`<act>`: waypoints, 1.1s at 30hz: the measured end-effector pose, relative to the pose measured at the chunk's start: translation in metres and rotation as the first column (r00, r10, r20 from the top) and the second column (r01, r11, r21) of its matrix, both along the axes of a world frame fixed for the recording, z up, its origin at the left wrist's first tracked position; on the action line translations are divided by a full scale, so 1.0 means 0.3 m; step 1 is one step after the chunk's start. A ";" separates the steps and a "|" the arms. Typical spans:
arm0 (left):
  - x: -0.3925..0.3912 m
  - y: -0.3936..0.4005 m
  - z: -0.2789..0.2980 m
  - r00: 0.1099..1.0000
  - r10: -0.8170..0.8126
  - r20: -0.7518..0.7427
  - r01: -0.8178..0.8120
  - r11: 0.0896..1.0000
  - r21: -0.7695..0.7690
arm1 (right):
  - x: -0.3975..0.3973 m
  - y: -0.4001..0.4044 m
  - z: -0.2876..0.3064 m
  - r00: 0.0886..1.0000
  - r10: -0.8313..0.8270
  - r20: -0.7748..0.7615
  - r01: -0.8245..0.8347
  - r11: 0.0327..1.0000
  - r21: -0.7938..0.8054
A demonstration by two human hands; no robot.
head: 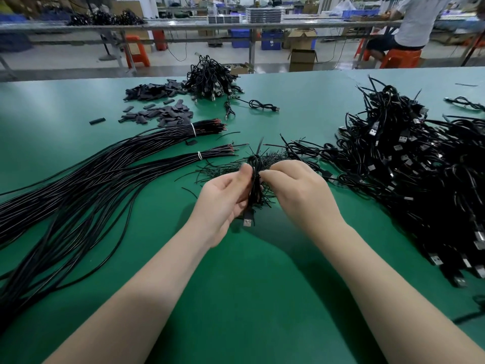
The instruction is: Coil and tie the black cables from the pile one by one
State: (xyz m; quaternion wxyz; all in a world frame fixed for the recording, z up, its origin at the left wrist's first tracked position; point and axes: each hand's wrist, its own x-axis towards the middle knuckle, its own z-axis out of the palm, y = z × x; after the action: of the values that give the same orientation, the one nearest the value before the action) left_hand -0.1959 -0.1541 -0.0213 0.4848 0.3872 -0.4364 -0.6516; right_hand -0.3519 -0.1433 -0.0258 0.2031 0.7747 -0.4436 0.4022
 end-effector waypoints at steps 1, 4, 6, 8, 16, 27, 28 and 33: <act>0.000 0.001 -0.007 0.999 -0.022 0.039 0.023 0.999 -0.025 | -0.002 -0.001 -0.005 1.000 0.001 -0.021 -0.001 1.000 -0.016; 0.007 -0.004 -0.025 0.999 -0.024 0.041 0.025 1.000 -0.012 | 0.007 -0.004 -0.013 0.999 0.043 -0.028 -0.044 0.999 -0.005; 0.013 -0.010 -0.030 0.999 -0.026 0.020 0.026 1.000 0.009 | 0.021 -0.005 -0.014 0.989 0.101 0.111 -0.110 0.990 0.083; 0.015 -0.012 -0.029 0.998 -0.060 -0.028 0.061 0.998 0.012 | 0.025 -0.004 -0.008 0.915 0.098 0.391 -0.185 0.964 0.191; 0.033 -0.002 -0.041 0.941 -0.314 -0.127 0.324 0.944 0.061 | -0.015 0.005 -0.005 0.590 -0.014 0.807 -0.692 0.506 0.515; 0.008 0.010 -0.108 0.949 0.233 0.211 -0.122 0.891 -0.438 | -0.278 0.009 0.269 0.492 -0.227 0.840 -0.066 0.953 0.297; 0.004 0.014 -0.112 0.934 0.256 0.250 -0.112 0.873 -0.474 | -0.374 0.001 0.290 0.643 -0.364 0.674 0.279 0.931 0.237; -0.006 0.038 -0.127 0.825 0.283 0.490 0.087 0.792 -0.604 | -0.789 0.003 0.225 0.481 -0.877 0.008 0.844 0.465 0.267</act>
State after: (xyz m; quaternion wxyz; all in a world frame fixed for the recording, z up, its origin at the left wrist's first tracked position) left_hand -0.1977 -0.1427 -0.0592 0.4682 0.4081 -0.7202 -0.3092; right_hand -0.5885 -0.1425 0.0418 0.2561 0.4311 -0.8295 0.2459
